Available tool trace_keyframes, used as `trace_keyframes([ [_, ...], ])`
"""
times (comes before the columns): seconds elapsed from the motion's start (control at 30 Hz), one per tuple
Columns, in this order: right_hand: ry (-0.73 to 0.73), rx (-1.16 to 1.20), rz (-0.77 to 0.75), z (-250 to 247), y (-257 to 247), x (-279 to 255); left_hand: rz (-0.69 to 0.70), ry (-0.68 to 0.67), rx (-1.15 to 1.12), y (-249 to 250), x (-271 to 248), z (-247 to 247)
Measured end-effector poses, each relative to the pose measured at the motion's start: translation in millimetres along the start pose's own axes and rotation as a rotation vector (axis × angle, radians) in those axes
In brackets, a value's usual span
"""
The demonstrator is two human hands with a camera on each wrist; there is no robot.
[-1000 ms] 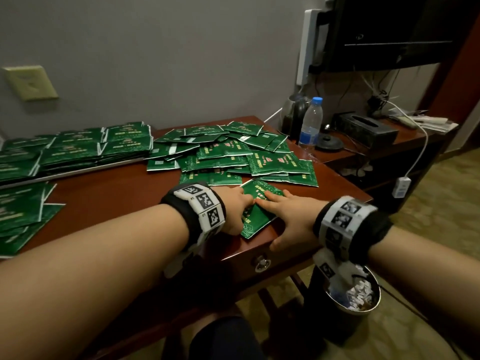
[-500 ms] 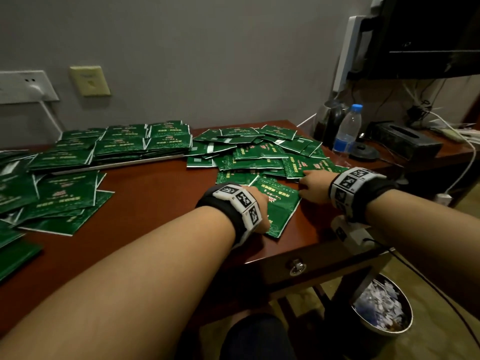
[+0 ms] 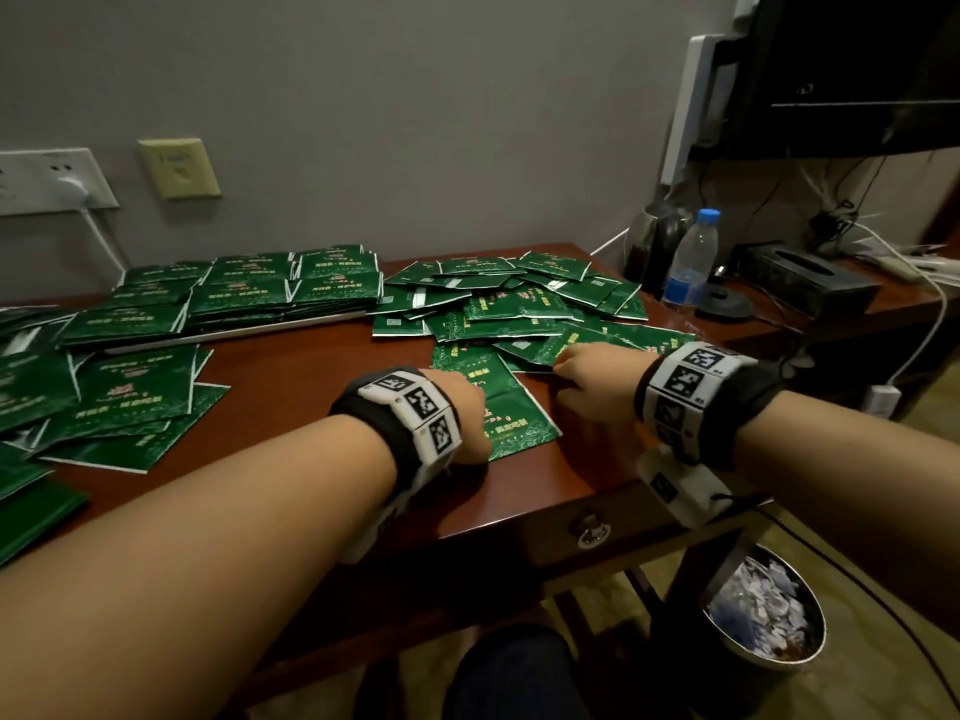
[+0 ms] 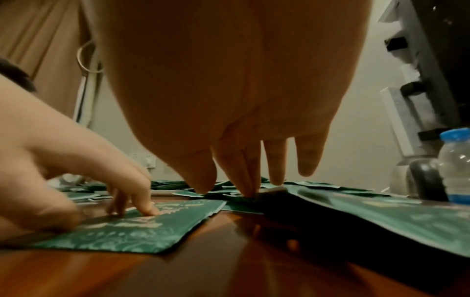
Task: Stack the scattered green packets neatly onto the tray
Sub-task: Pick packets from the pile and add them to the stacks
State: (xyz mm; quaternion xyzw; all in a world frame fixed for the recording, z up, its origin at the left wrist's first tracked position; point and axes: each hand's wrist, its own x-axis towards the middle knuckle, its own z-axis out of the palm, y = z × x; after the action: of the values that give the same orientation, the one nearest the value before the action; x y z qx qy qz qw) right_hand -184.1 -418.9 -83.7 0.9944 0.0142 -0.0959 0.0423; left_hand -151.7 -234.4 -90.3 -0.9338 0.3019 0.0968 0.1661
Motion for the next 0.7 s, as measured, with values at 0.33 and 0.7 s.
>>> trace_keyframes([
  [0.33,-0.032,0.047,-0.074,-16,-2,-2,-0.096,-0.013,-0.286,-36,-21,25],
  [0.7,-0.223,-0.153,0.008,-4,2,26,-0.034,-0.004,-0.515,-45,-12,20],
])
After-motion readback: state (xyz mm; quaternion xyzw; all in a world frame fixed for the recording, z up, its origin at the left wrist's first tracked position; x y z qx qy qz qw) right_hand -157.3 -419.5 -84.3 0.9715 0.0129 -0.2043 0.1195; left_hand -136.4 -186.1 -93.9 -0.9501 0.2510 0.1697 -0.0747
